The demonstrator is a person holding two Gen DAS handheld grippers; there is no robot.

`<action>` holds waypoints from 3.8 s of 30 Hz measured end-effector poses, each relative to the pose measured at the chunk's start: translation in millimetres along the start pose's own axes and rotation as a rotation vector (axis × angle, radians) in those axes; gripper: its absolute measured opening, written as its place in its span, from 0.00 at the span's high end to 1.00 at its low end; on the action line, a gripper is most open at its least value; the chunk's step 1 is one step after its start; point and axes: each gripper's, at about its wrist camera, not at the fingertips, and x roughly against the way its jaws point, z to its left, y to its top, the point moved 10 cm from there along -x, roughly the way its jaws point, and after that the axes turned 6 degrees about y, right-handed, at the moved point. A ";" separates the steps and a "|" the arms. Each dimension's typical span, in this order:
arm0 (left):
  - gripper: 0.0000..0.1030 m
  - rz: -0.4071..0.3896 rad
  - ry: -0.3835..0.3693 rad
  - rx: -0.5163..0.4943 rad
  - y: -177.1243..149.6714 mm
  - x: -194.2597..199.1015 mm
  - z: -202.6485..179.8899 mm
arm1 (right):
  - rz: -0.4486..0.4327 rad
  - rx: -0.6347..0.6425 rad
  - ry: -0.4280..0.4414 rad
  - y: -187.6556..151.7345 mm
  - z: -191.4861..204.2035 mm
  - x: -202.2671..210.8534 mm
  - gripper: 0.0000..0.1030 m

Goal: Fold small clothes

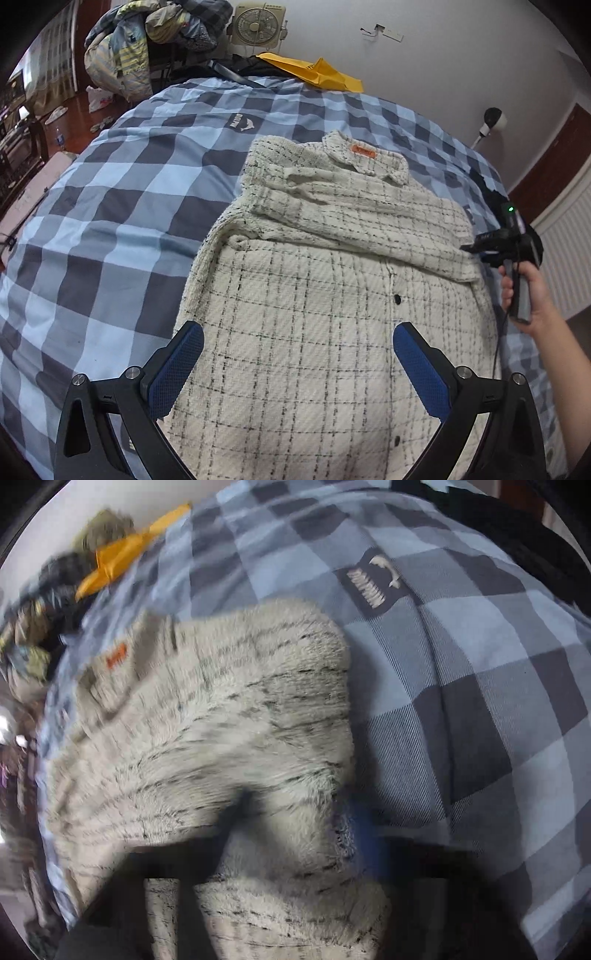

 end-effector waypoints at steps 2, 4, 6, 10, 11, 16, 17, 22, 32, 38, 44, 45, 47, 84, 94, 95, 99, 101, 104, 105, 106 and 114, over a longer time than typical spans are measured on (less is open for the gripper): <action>0.00 -0.002 0.010 -0.002 0.7 -0.8 0.5 | -0.038 -0.002 -0.013 5.1 0.7 8.4 0.94; 0.00 0.001 0.007 0.001 0.5 -2.1 1.4 | -0.084 0.001 -0.035 11.9 3.6 19.4 0.95; 0.00 0.006 0.006 0.005 0.4 -3.0 2.4 | -0.122 -0.001 -0.073 15.4 -0.3 28.9 0.96; 0.00 0.017 -0.005 0.018 -0.2 -4.8 3.3 | -0.081 -0.048 -0.110 17.0 -28.2 21.2 1.00; 0.00 0.017 -0.011 0.022 0.1 -4.8 2.7 | -0.066 -0.075 -0.094 19.0 -32.3 16.9 1.00; 0.00 0.011 -0.023 0.021 0.9 -1.1 0.4 | -0.146 -0.102 0.032 14.7 -20.8 45.3 0.94; 0.00 0.009 -0.023 0.020 0.9 -0.2 0.0 | -0.165 -0.104 0.041 12.4 -20.3 53.6 0.92; 0.00 0.005 -0.040 0.032 2.1 3.5 -1.8 | -0.174 0.051 0.017 -14.7 -7.0 69.4 0.25; 0.00 0.014 -0.026 0.032 -0.5 0.9 3.4 | 0.041 0.002 0.058 -46.1 -35.0 23.4 0.90; 0.00 0.021 -0.048 0.050 1.0 0.5 3.1 | -0.059 -0.016 -0.023 -32.5 -53.5 41.2 0.92; 0.00 0.011 -0.038 0.049 1.5 2.8 5.0 | -0.068 -0.017 -0.051 -49.5 -58.0 63.6 0.91; 0.00 0.012 -0.040 0.053 1.4 2.9 5.6 | -0.085 0.026 -0.085 -52.2 -52.7 72.4 0.90; 0.00 0.014 -0.045 0.059 1.0 2.7 6.2 | -0.086 0.112 -0.122 -61.0 -41.1 81.6 0.72; 0.00 -0.197 0.350 -0.182 3.0 66.5 80.3 | -0.089 0.027 -0.200 -195.4 -111.6 267.5 0.53; 0.00 -0.308 0.432 -0.222 -14.7 104.8 90.9 | -0.394 0.042 -0.209 -188.5 -105.1 446.0 0.53; 0.00 -0.306 0.430 -0.215 -16.3 104.7 91.4 | -0.410 -0.005 -0.173 -189.5 -106.9 456.1 0.53; 0.00 -0.276 0.408 -0.152 -20.9 99.8 101.8 | -0.433 -0.092 -0.246 -191.7 -119.4 479.7 0.53; 0.00 -0.256 0.398 -0.129 -24.4 95.7 107.3 | -0.461 -0.108 -0.275 -198.3 -123.0 489.7 0.53; 0.00 -0.231 0.368 -0.101 -30.0 91.7 112.4 | -0.423 -0.152 -0.155 -214.6 -115.9 476.5 0.53; 0.00 -0.222 0.352 -0.095 -31.4 90.5 113.0 | -0.410 -0.160 -0.126 -220.3 -113.1 475.1 0.53; 0.00 -0.211 0.332 -0.091 -33.6 89.4 112.9 | -0.392 -0.164 -0.068 -225.8 -105.8 466.0 0.53; 0.00 -0.139 0.376 -0.166 -52.2 77.5 124.7 | -0.343 -0.056 0.288 -236.1 -25.0 404.6 0.51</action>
